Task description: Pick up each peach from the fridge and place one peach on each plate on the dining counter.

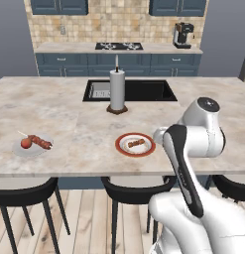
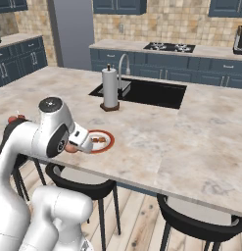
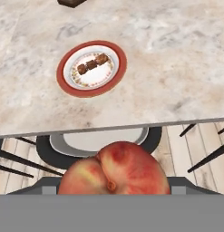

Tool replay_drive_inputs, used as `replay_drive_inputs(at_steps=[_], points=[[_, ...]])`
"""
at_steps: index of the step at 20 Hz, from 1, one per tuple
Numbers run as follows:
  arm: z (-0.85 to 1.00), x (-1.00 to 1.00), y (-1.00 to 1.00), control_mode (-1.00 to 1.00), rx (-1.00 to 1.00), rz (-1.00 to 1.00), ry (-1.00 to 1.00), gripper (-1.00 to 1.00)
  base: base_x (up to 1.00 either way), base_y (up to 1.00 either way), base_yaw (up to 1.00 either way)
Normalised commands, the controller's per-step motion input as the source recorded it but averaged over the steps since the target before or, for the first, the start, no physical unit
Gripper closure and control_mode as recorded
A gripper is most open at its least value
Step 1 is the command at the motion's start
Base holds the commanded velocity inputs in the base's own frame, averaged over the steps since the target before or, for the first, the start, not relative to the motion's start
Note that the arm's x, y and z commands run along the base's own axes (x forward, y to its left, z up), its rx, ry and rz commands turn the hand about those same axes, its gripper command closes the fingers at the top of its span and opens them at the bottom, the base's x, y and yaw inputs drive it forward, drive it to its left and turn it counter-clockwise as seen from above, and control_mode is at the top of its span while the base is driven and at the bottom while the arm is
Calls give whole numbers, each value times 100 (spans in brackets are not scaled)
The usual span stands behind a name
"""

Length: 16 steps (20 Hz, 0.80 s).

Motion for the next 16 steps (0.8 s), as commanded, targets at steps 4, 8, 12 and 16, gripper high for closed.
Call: replay_drive_inputs(at_steps=[4, 8, 12, 16], points=[[-55, 75, 20, -100, -13, 6, 6, 100, 0, 0, 0], [-47, 76, 5, -100, -6, 8, 2, 100, 0, 0, 0], [-9, 83, 0, -100, 0, 8, 4, 100, 0, 0, 0], [-5, 74, 0, -100, 0, 6, 9, 100, 0, 0, 0]])
